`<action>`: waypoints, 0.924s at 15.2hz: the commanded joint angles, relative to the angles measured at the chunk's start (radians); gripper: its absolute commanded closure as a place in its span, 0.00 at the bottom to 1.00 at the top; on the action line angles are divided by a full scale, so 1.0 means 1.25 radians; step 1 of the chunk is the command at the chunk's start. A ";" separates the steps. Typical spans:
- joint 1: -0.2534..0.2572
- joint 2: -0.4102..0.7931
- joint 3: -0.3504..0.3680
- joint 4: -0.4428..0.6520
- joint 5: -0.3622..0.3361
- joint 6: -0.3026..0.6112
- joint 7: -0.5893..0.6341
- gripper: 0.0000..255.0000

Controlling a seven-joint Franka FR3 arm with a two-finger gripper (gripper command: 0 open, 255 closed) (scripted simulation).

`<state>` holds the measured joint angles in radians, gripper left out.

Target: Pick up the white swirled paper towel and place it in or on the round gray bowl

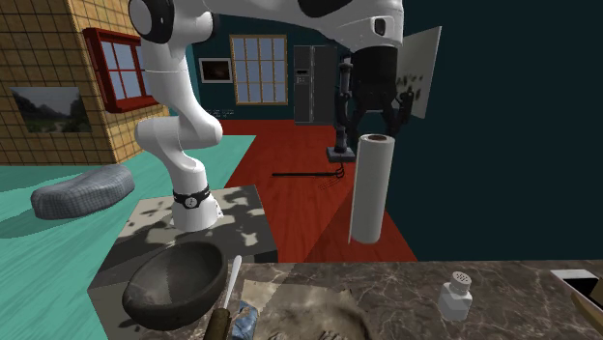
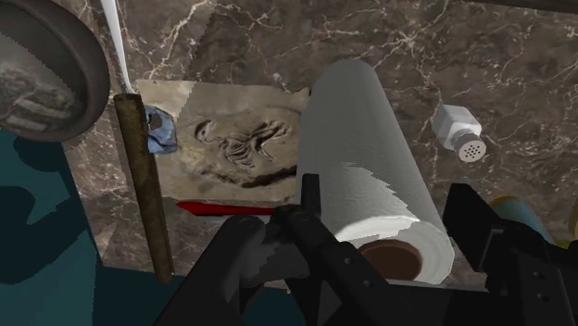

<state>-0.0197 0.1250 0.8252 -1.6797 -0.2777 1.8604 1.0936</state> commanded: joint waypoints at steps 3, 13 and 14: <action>0.005 0.003 0.003 0.047 0.001 -0.045 -0.005 1.00; -0.090 -0.239 -0.086 -0.098 0.194 -0.041 -0.218 1.00; -0.094 -0.267 -0.106 -0.117 0.213 -0.042 -0.246 1.00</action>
<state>-0.1293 -0.1660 0.7175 -1.8009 -0.0436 1.8121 0.8283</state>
